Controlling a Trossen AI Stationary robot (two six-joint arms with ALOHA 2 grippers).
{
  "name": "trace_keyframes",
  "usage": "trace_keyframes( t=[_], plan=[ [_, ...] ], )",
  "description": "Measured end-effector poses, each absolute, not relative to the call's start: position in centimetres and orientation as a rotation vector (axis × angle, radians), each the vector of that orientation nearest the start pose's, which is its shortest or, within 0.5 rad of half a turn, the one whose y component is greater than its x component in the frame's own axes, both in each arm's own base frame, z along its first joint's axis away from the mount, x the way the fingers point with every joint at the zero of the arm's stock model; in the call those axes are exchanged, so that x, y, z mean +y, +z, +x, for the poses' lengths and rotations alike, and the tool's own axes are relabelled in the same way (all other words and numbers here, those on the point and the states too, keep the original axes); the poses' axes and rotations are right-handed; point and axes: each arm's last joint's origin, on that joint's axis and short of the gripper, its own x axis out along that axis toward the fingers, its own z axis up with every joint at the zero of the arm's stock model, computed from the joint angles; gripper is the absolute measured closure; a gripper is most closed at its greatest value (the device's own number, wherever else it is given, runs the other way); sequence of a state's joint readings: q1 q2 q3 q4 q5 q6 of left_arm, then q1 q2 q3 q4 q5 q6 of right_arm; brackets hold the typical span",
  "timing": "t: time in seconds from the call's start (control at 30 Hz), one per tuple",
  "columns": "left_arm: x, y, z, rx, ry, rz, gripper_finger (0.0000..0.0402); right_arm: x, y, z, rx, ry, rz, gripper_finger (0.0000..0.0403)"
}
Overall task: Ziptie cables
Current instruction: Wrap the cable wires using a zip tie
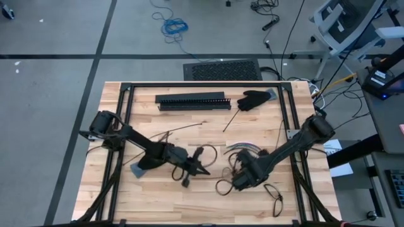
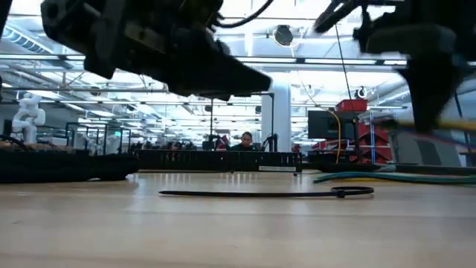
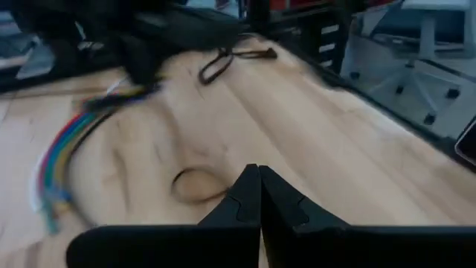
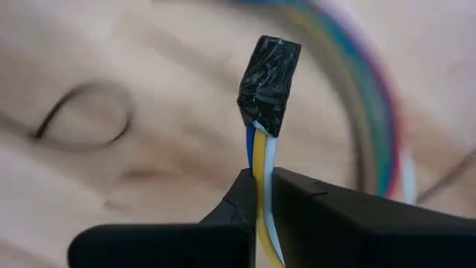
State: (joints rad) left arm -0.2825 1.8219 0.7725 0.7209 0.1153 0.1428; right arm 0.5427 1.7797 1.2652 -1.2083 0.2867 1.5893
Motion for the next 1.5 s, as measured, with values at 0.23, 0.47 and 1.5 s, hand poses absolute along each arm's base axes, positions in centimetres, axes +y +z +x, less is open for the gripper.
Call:
trace_keyframes(
  t=[0.23,0.47,1.5],
  plan=[
    [-10.5,12.0,35.0,0.41,-0.278,0.147,0.0401,11.5,26.6,20.7,0.89,-1.049,0.644,0.0391],
    [-11.5,13.0,40.1,0.353,-0.185,0.002,0.0401,10.1,28.7,17.7,0.877,-1.04,0.614,0.0391],
    [-14.8,9.4,41.7,0.666,-0.202,0.039,0.0401,10.8,28.9,16.5,0.922,-1.012,0.504,0.0391]
  ],
)
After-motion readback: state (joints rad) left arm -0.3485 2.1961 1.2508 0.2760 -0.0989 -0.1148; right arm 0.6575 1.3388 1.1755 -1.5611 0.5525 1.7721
